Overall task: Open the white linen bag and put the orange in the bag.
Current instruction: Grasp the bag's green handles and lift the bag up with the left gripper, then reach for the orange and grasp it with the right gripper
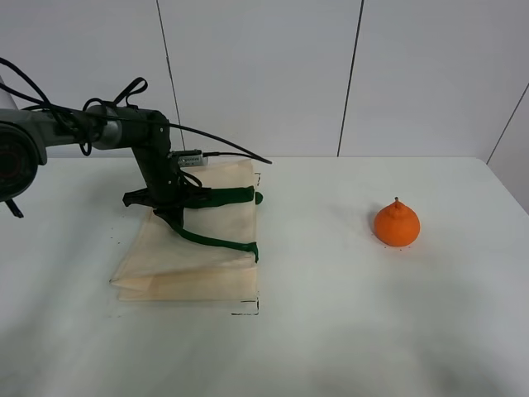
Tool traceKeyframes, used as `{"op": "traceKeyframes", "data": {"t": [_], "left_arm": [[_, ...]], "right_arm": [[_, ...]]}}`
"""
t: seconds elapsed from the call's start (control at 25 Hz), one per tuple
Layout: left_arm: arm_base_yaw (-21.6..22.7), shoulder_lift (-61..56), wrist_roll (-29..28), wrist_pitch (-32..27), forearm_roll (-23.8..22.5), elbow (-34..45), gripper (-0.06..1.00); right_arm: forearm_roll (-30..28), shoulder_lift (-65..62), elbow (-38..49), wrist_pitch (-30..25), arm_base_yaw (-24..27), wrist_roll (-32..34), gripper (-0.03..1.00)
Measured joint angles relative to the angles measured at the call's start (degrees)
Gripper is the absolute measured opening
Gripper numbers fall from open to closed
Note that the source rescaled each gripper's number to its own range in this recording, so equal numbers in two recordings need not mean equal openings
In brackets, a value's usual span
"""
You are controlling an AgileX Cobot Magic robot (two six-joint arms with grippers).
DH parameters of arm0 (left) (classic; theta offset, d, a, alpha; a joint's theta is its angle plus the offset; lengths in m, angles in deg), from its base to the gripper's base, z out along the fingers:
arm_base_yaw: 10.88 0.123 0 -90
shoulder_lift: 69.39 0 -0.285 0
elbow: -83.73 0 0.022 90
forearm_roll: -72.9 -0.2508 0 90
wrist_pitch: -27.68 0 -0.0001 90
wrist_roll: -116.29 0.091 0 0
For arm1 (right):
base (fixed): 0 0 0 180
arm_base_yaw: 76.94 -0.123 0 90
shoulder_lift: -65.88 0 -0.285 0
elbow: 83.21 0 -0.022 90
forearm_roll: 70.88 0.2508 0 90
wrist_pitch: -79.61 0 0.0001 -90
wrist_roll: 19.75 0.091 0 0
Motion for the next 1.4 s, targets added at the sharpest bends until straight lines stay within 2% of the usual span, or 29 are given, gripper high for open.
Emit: {"op": "traceKeyframes", "data": {"t": [0.16, 0.44, 0.6, 0.92, 1.12, 1.4], "left_arm": [[0.00, -1.43, 0.00, -5.44, 0.00, -4.05, 0.00], [0.00, -11.73, 3.60, -16.74, 1.57, -18.30, 0.00], [0.00, -17.52, 4.62, -17.48, 2.78, -24.65, 0.00], [0.00, -26.68, 5.52, -17.53, 4.52, -25.52, 0.00], [0.00, -28.18, 5.69, -17.53, 4.68, -24.89, 0.00], [0.00, -28.24, 6.42, -17.53, 4.74, -21.79, 0.00]], "right_arm": [[0.00, 0.00, 0.00, 0.00, 0.00, 0.00, 1.00], [0.00, 0.00, 0.00, 0.00, 0.00, 0.00, 1.00], [0.00, 0.00, 0.00, 0.00, 0.00, 0.00, 1.00], [0.00, 1.28, -0.20, 0.13, 0.00, 0.00, 1.00], [0.00, 17.39, -5.04, 5.60, 0.00, 0.00, 1.00], [2.72, 53.41, -20.15, 13.98, 0.00, -2.12, 1.00]]}}
